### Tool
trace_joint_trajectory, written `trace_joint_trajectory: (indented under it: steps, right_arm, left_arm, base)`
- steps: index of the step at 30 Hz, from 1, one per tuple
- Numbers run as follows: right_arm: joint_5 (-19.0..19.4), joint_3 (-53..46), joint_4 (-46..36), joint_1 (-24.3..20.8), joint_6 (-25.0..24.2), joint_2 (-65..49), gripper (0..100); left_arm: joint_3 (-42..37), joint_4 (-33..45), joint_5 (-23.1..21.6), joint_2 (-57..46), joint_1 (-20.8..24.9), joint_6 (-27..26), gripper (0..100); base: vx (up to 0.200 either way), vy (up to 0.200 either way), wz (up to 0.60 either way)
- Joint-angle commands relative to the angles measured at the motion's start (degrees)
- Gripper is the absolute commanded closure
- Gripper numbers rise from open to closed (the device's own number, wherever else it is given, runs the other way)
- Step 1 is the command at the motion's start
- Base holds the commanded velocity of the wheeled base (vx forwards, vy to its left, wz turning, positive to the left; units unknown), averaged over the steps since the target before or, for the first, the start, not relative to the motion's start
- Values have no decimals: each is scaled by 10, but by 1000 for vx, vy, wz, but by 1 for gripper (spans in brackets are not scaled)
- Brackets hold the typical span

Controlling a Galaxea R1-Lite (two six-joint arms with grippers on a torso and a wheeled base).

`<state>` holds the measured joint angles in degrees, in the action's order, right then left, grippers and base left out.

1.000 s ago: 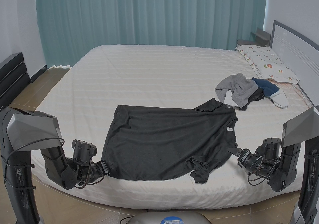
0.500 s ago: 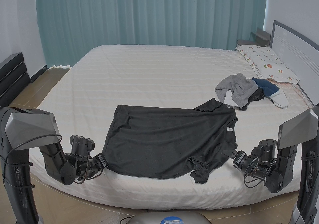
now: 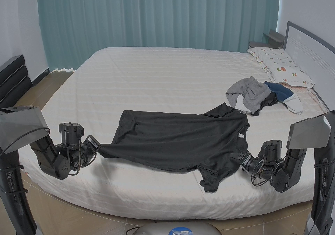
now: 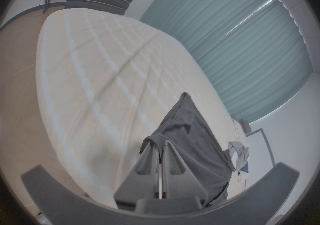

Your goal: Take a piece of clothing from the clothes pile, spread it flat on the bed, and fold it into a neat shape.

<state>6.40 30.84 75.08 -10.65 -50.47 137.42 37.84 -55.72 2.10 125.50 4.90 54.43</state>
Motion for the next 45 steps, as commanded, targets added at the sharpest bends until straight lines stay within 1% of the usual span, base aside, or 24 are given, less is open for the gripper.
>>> trace_joint_trajectory:
  steps: [1, 5, 6, 8, 12, 14, 16, 21, 22, 23, 28, 29, 30, 32, 36, 40, 41, 42, 44, 45]
  right_arm:
    - [0, 10, -1, 10, 3, 0, 100]
    - [-2, 7, 0, 19, 5, -5, 100]
    - [-2, 1, -2, 26, 8, -22, 100]
    - [0, -11, -3, 35, 11, -45, 100]
    - [8, -29, -4, 49, 18, -81, 100]
    - [14, -39, -4, 56, 29, -95, 100]
    - [29, -53, -4, 61, 38, -102, 100]
    - [52, -82, 5, 48, 39, -96, 100]
    - [54, -83, 5, 43, 39, -95, 0]
    - [54, -83, 5, 43, 39, -95, 0]
    - [56, -79, 2, -13, 36, -80, 0]
    - [56, -79, 2, -13, 36, -80, 0]
    - [54, -76, -2, -33, 36, -66, 0]
    - [48, -70, 1, -48, 35, -43, 0]
    - [48, -52, -2, -60, 36, -20, 0]
    - [47, -21, -19, -60, 38, -11, 0]
    - [47, -16, -25, -60, 39, -11, 100]
    - [47, 3, -60, -60, 38, -15, 100]
    - [47, 11, -80, -59, 38, -17, 100]
    - [46, 15, -104, -59, 39, -25, 100]
  left_arm:
    - [4, -3, 0, -2, -7, 1, 100]
    - [6, -4, -1, -1, -7, 8, 100]
    - [11, -4, 0, -2, -7, 21, 100]
    - [15, -4, 1, -1, -8, 30, 100]
    - [16, -4, 0, -1, -10, 31, 100]
    - [15, -4, 0, 1, -10, 31, 100]
    - [15, -4, 0, 4, -9, 30, 100]
    - [12, -4, 0, 7, -8, 29, 100]
    - [11, -4, -1, 7, -7, 29, 100]
    - [11, -4, -1, 7, -7, 29, 100]
    - [10, -5, -2, 11, -5, 28, 100]
    - [10, -5, -2, 11, -5, 28, 100]
    - [10, -5, -2, 14, -5, 28, 100]
    - [10, -5, -2, 16, -5, 27, 100]
    - [10, -5, -2, 17, -5, 27, 100]
    - [11, -5, -2, 19, -5, 27, 100]
    - [11, -5, -2, 19, -5, 27, 100]
    - [11, -5, -2, 19, -5, 27, 100]
    - [11, -5, -2, 19, -5, 27, 100]
    - [10, -5, -2, 19, -5, 27, 100]
  base:
    - [0, 0, 0]
    - [0, 0, 0]
    - [0, 0, 0]
    - [0, 0, 0]
    - [0, 0, 0]
    - [0, 0, 0]
    - [0, 0, 0]
    - [0, 0, 0]
    - [0, 0, 0]
    - [0, 0, 0]
    - [0, 0, 0]
    - [0, 0, 0]
    - [0, 0, 0]
    - [0, 0, 0]
    - [0, 0, 0]
    - [0, 0, 0]
    - [0, 0, 0]
    - [0, 0, 0]
    - [0, 0, 0]
    - [0, 0, 0]
